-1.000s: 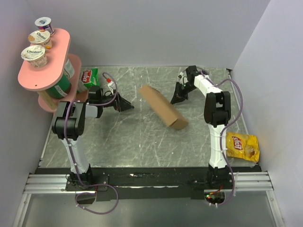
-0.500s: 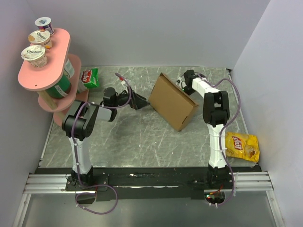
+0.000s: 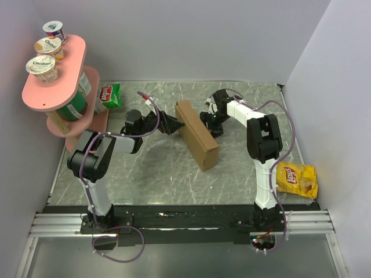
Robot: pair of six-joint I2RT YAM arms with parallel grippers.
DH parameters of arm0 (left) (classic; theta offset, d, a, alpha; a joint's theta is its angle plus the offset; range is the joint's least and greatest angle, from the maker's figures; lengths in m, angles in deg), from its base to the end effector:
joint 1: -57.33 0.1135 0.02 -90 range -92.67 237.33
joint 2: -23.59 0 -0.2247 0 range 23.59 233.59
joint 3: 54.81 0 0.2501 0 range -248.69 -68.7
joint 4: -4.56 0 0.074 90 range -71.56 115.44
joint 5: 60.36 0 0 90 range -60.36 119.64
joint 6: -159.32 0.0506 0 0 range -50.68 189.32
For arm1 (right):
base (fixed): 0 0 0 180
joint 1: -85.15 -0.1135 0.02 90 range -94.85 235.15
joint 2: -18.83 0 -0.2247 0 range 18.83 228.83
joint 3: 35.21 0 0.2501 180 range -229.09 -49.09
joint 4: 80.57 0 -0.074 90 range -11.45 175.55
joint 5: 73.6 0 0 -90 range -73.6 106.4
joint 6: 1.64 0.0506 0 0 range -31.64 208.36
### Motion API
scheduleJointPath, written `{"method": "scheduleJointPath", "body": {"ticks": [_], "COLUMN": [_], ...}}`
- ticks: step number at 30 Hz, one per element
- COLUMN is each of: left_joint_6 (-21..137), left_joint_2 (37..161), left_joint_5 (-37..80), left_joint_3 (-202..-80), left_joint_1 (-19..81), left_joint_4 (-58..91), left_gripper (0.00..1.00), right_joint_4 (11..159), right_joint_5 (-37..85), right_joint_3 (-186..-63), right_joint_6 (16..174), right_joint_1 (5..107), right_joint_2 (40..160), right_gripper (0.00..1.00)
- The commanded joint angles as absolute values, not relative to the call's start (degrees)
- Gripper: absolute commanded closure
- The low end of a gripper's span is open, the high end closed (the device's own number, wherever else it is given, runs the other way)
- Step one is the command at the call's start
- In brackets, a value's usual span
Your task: Fold the paper box
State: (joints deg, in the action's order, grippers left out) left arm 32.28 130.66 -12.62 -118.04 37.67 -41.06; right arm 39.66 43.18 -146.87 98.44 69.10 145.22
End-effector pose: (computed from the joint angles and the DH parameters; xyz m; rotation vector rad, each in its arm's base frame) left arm 0.3443 -0.1591 0.1585 0.3866 1.6684 -1.3203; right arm 0.4041 0.1400 0.1160 -0.2440 2.8813 0.7591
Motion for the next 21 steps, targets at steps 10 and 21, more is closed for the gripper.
{"method": "scheduleJointPath", "body": {"ticks": [10, 21], "left_joint_6": [37.59, 37.69], "left_joint_2": [122.13, 110.96], "left_joint_5": [-5.34, 0.91], "left_joint_3": [-115.37, -115.27], "left_joint_1": [35.89, 39.22], "left_joint_4": [-32.19, -14.61], "left_gripper": [0.03, 0.04], "right_joint_4": [51.0, 67.26], "right_joint_5": [37.76, 30.37], "right_joint_3": [-139.36, -114.68], "right_joint_6": [102.41, 104.1], "right_joint_1": [75.13, 73.38], "right_joint_2": [130.2, 96.46], "right_gripper": [0.1, 0.2]}}
